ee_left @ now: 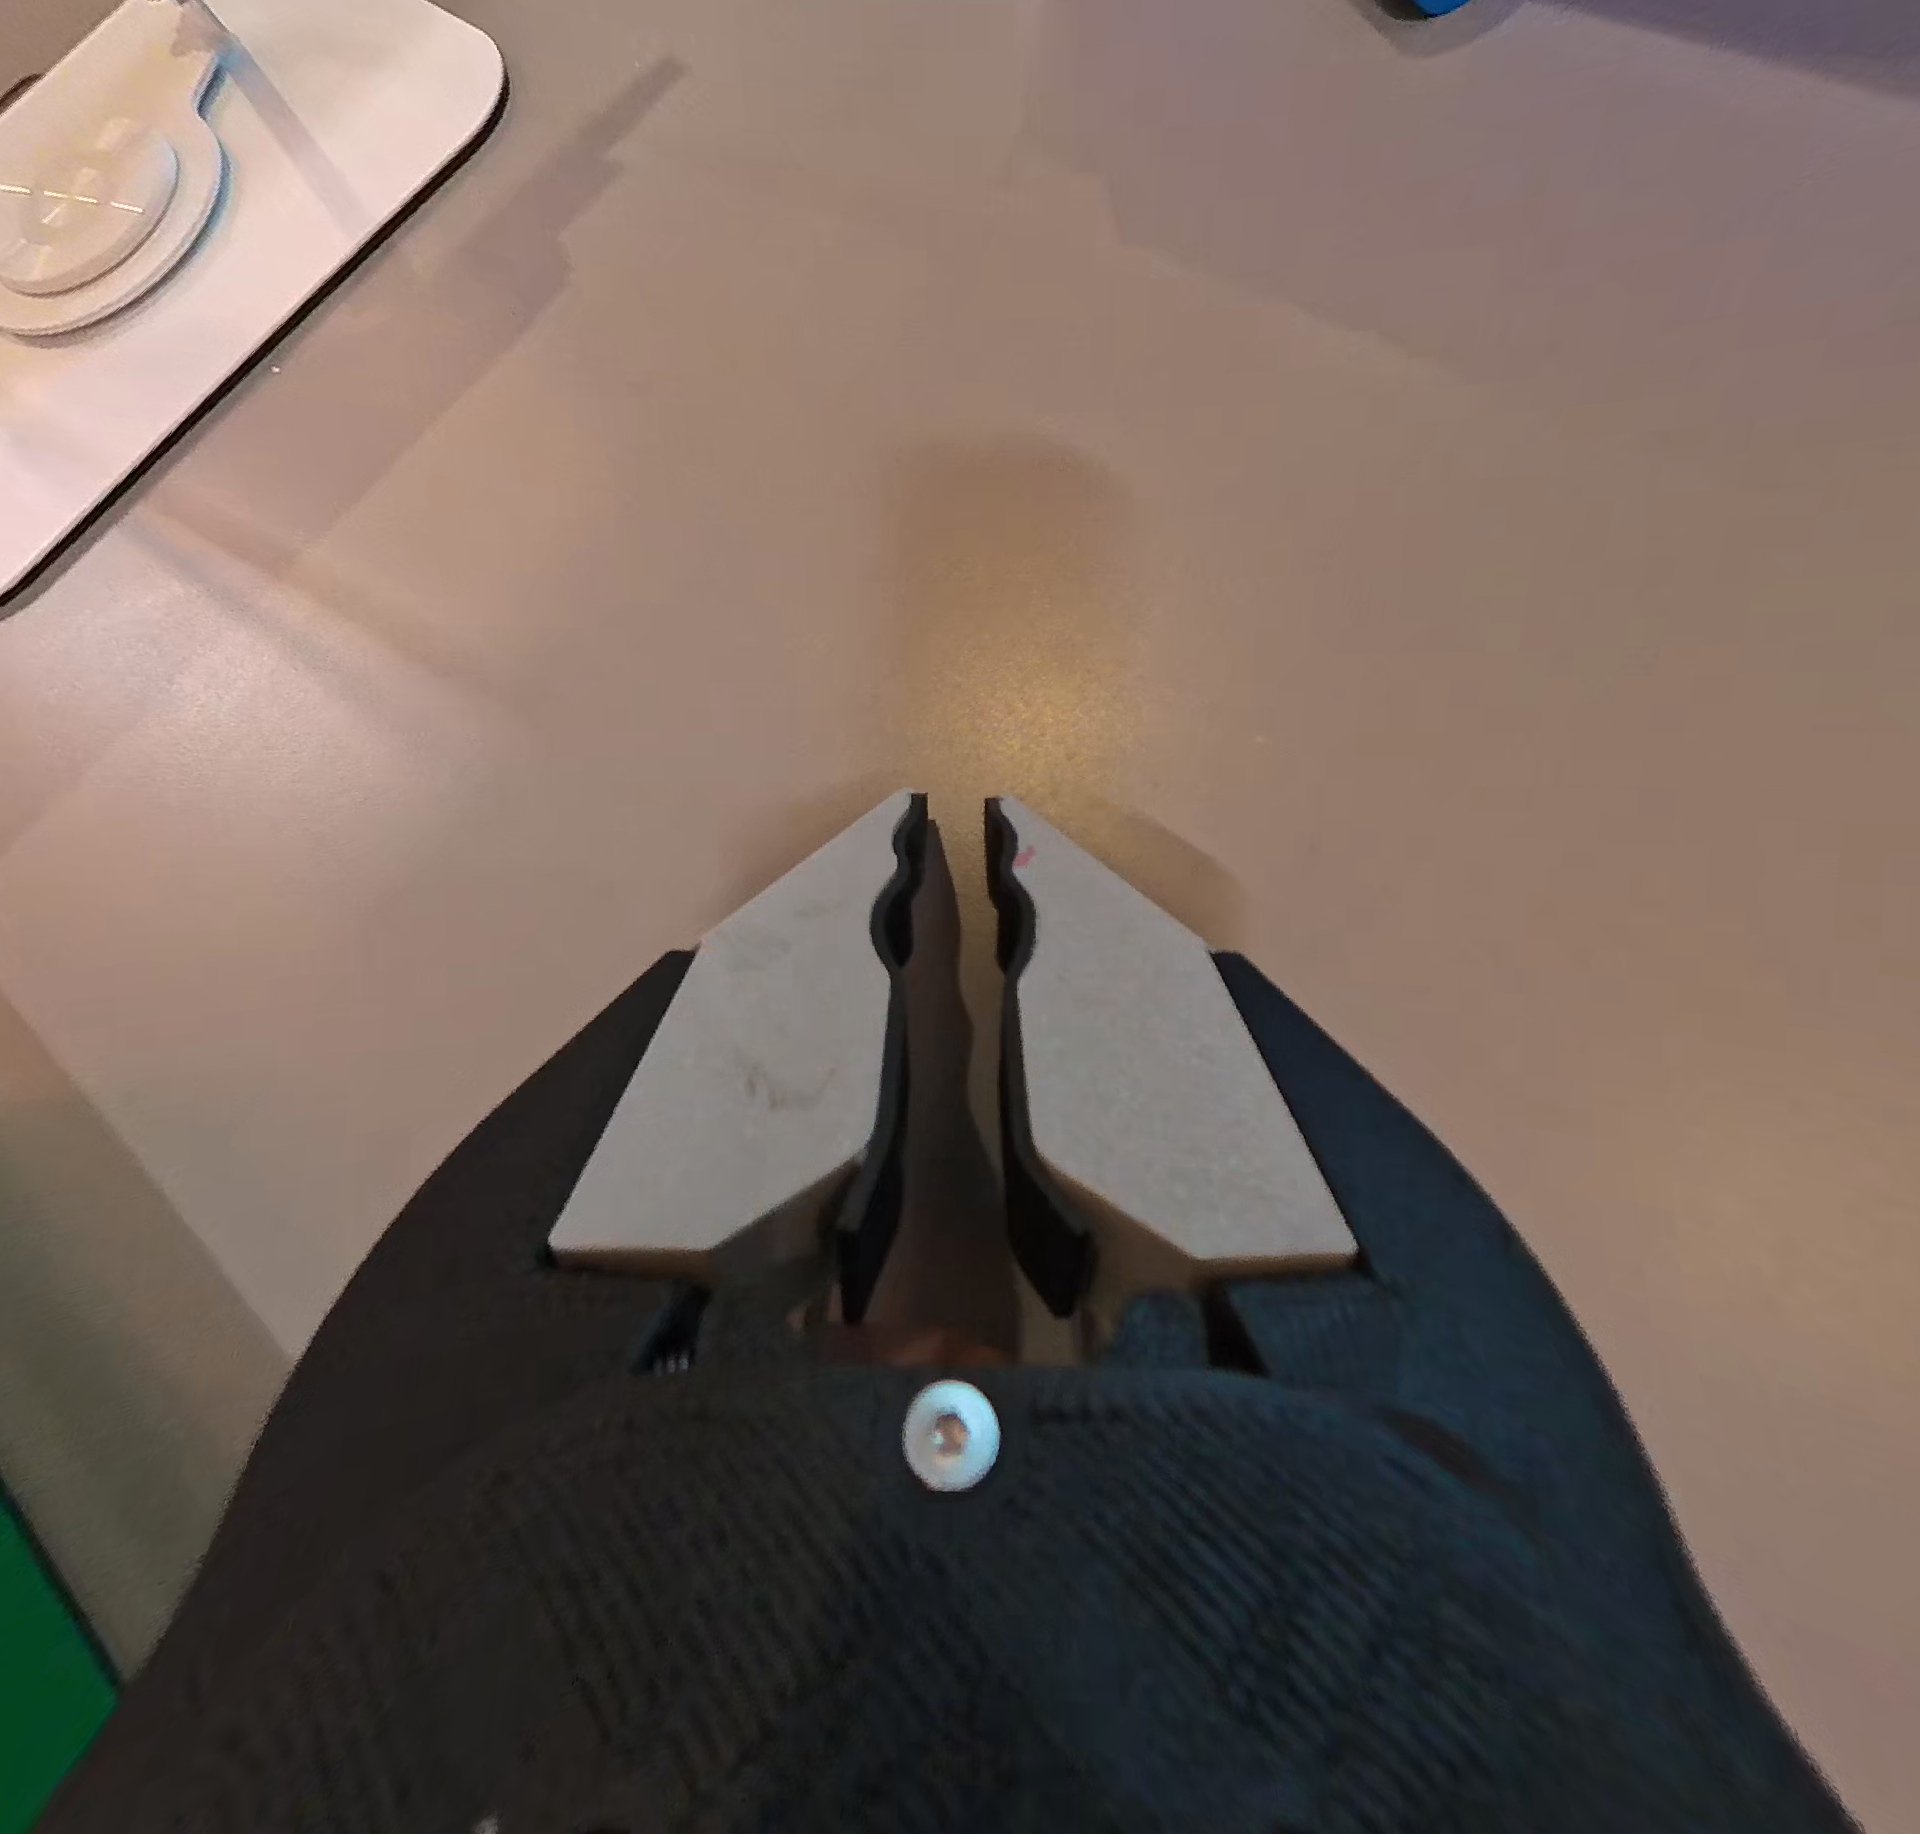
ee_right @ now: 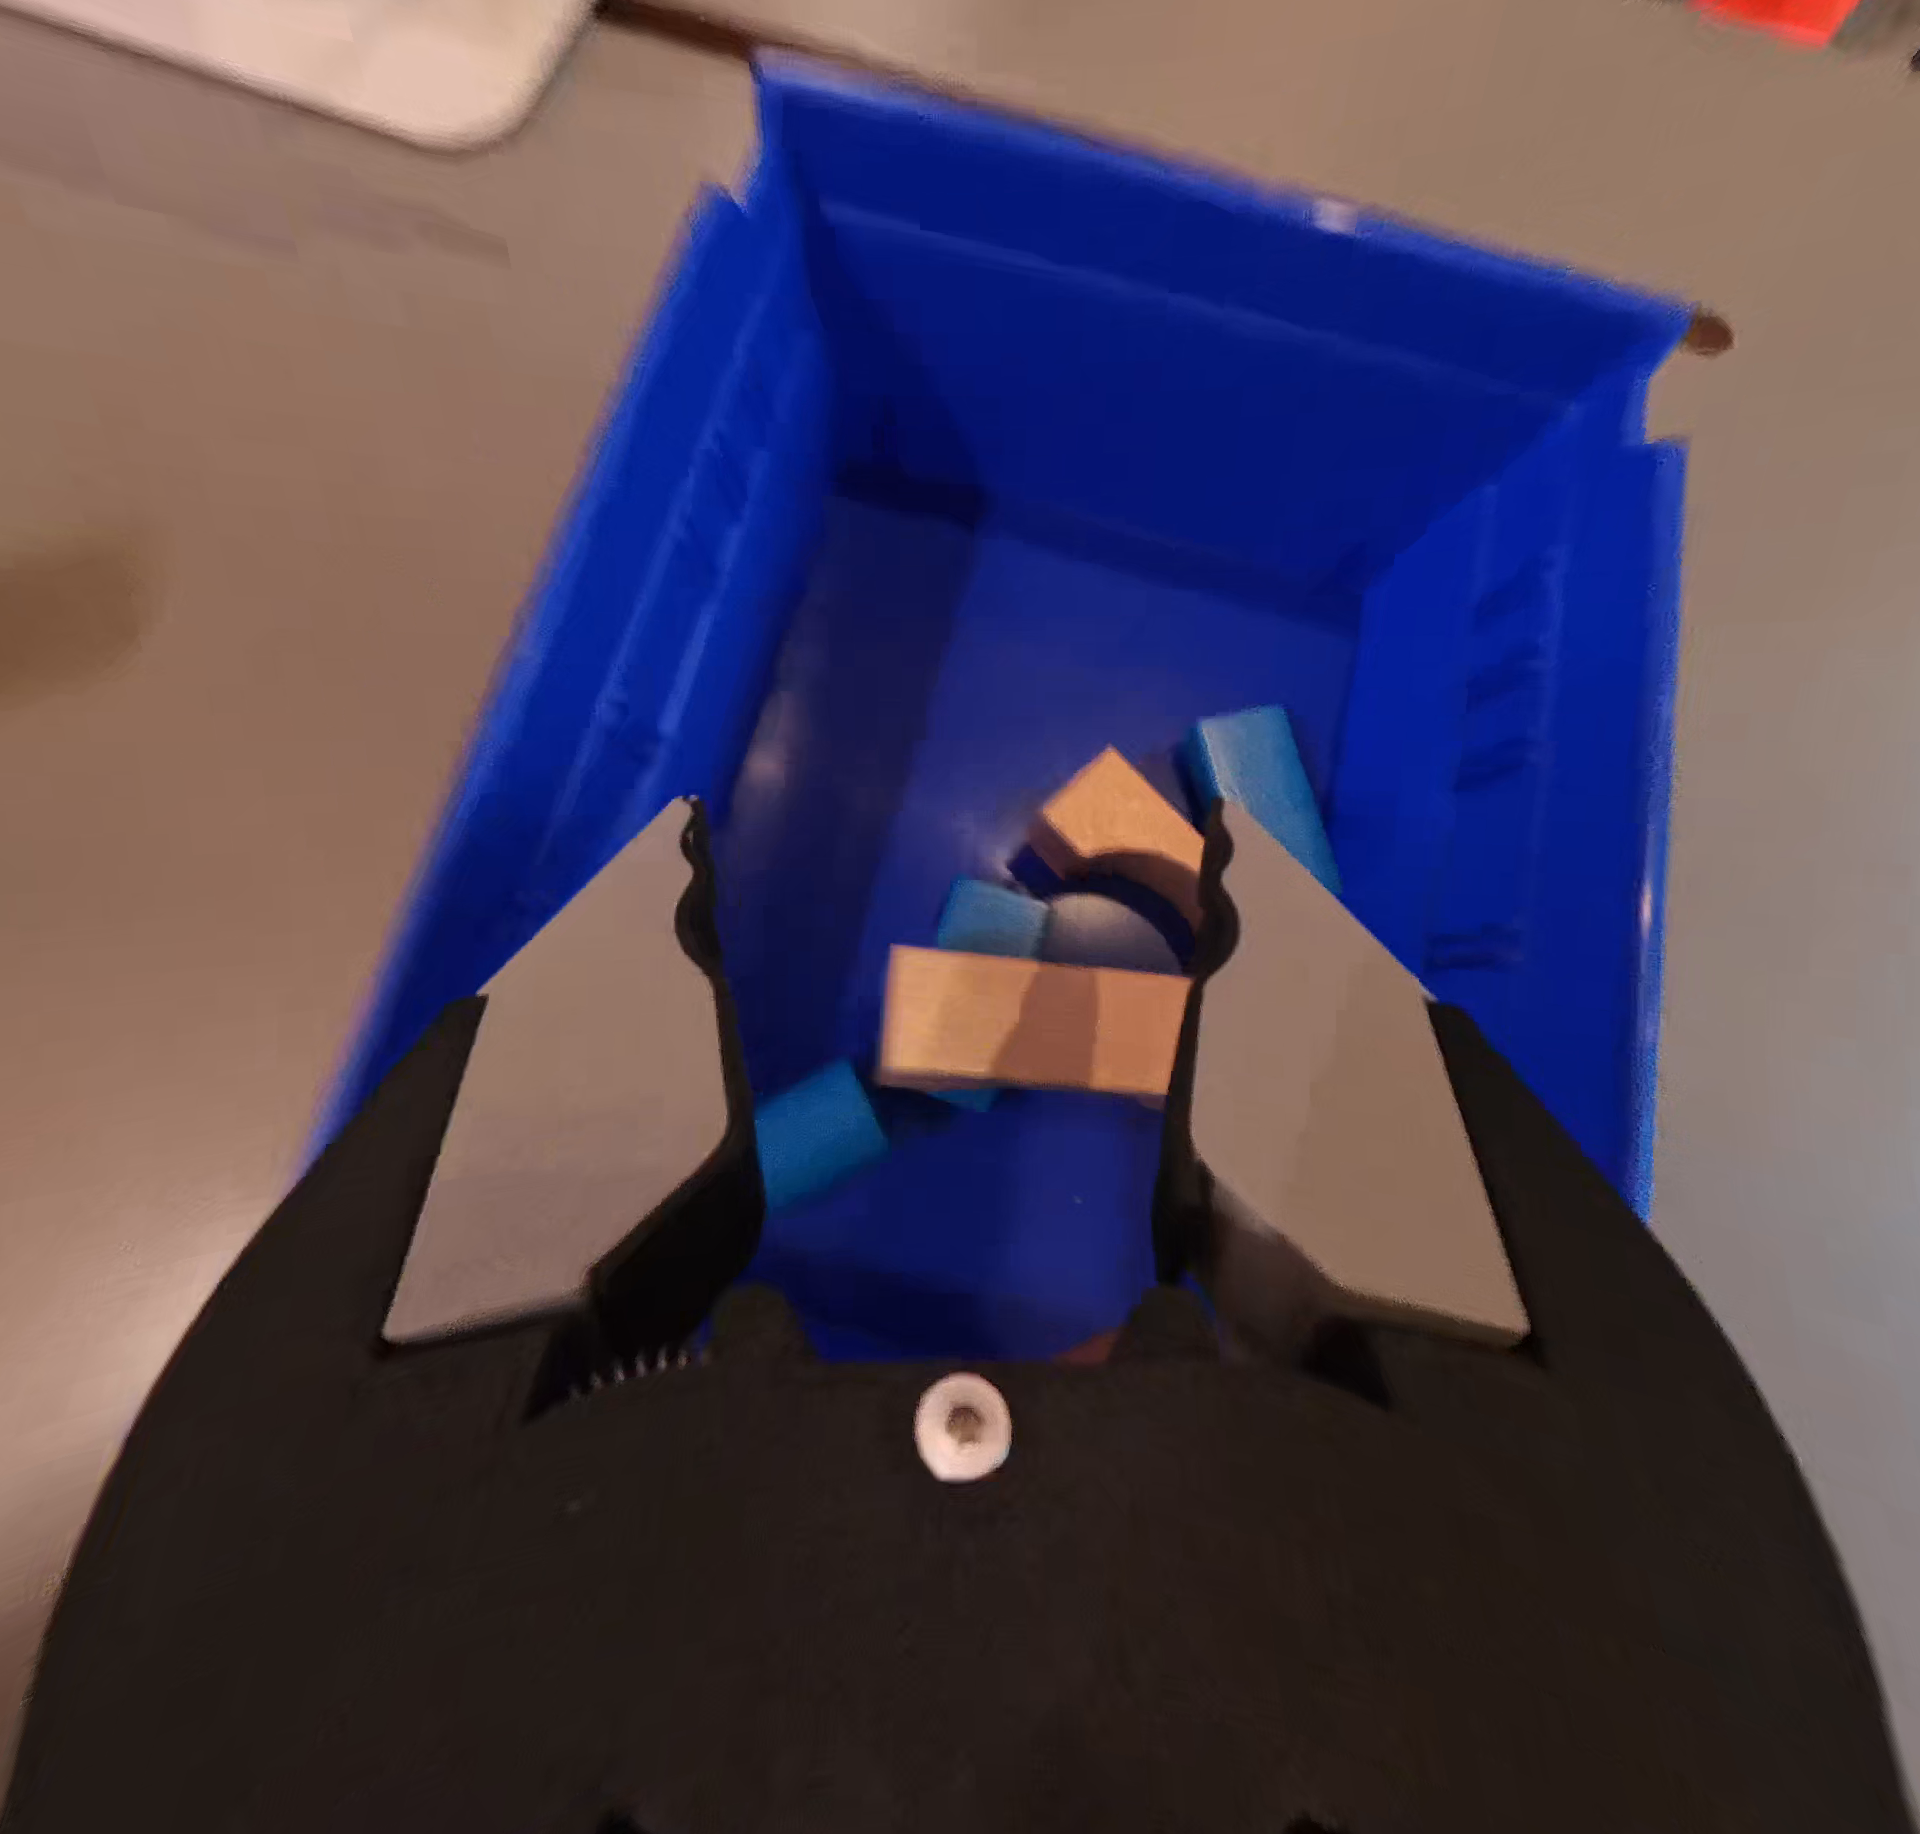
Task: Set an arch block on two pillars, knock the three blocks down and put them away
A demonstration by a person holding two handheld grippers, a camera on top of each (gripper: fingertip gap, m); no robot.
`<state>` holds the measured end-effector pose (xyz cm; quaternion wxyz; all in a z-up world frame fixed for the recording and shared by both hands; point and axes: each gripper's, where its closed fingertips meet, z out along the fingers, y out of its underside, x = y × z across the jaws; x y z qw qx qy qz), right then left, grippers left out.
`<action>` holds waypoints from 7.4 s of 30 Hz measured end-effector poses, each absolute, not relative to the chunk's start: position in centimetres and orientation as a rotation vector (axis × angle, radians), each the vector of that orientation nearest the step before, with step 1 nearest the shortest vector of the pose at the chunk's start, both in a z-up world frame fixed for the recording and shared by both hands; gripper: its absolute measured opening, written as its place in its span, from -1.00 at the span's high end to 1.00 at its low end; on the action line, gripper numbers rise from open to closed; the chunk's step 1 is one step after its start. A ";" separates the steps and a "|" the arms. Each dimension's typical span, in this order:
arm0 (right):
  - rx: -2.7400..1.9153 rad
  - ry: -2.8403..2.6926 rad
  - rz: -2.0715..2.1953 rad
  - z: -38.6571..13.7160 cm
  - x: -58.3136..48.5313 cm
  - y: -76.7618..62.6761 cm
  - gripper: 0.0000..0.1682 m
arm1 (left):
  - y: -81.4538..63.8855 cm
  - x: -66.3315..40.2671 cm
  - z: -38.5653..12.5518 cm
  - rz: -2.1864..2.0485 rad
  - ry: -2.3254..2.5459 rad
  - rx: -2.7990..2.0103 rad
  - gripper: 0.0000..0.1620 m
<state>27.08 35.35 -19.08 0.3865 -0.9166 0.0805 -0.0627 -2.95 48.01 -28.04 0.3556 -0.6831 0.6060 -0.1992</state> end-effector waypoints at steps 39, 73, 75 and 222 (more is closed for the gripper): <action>-2.308 0.118 -0.105 -28.3 13.8 44.2 0.53 | 47.8 -2.9 -28.0 -0.485 1.568 -1.749 0.90; -1.914 0.047 -0.445 -11.8 18.9 38.3 0.46 | 47.9 -3.1 -28.1 -0.624 1.555 -1.822 0.75; -1.855 -0.057 -0.344 -11.7 14.3 39.1 0.44 | 47.9 -3.1 -28.0 -0.620 1.558 -1.817 0.75; -2.117 0.057 -0.440 -24.8 14.3 34.5 0.77 | 47.5 -15.6 -22.1 -0.303 1.023 -1.730 0.71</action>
